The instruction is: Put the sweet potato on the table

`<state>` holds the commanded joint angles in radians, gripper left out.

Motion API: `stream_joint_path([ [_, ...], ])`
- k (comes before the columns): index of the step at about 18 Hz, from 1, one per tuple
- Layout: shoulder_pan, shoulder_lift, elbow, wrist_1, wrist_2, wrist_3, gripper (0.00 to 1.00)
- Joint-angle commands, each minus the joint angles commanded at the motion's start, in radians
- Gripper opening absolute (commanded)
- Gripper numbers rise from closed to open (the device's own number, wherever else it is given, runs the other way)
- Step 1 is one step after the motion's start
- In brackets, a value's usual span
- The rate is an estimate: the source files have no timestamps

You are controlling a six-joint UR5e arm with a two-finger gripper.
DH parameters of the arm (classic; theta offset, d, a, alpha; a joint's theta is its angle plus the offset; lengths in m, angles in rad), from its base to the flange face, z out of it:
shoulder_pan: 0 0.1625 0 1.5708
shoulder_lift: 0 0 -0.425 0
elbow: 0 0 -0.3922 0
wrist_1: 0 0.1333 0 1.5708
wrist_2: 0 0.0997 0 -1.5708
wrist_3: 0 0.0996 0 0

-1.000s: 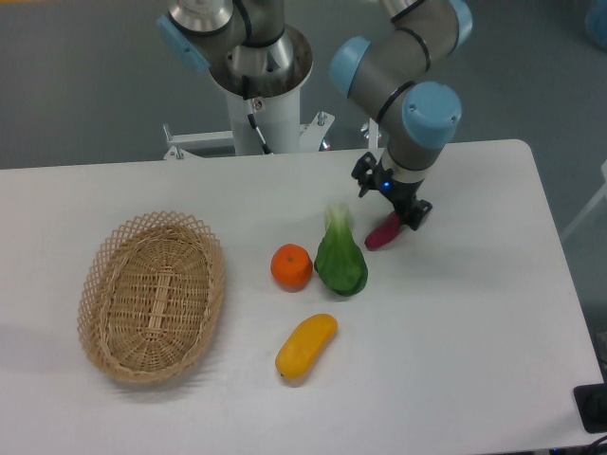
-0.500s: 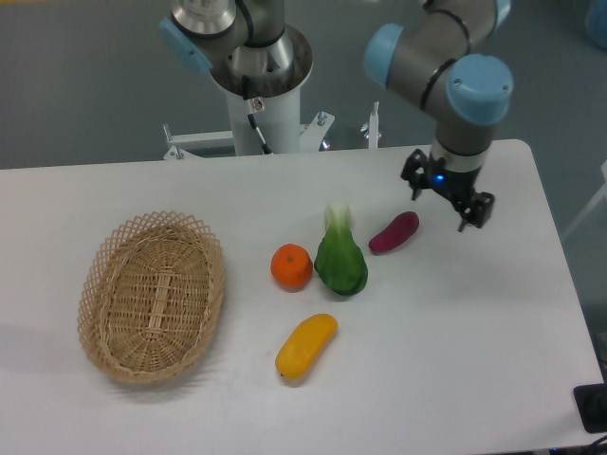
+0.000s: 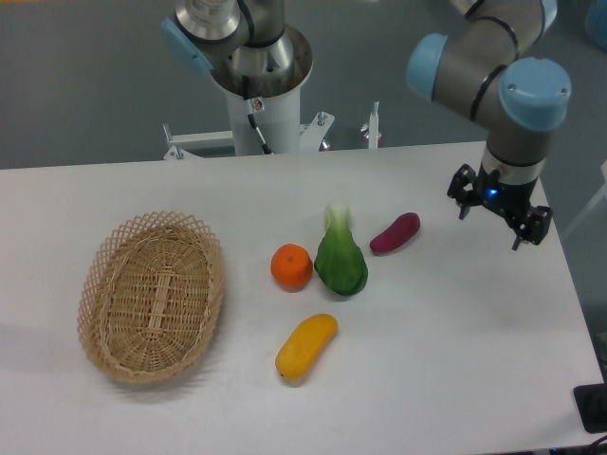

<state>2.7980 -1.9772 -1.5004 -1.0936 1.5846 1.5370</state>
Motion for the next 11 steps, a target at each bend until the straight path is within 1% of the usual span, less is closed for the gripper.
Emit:
stream_joint_path([
  [2, 0.002, -0.026, 0.041, -0.018, -0.008, 0.0, 1.0],
  [4, 0.005, -0.046, 0.065, -0.022, -0.02, 0.0, 1.0],
  [11, 0.005, -0.049, 0.06, -0.02, -0.031, -0.005, 1.0],
])
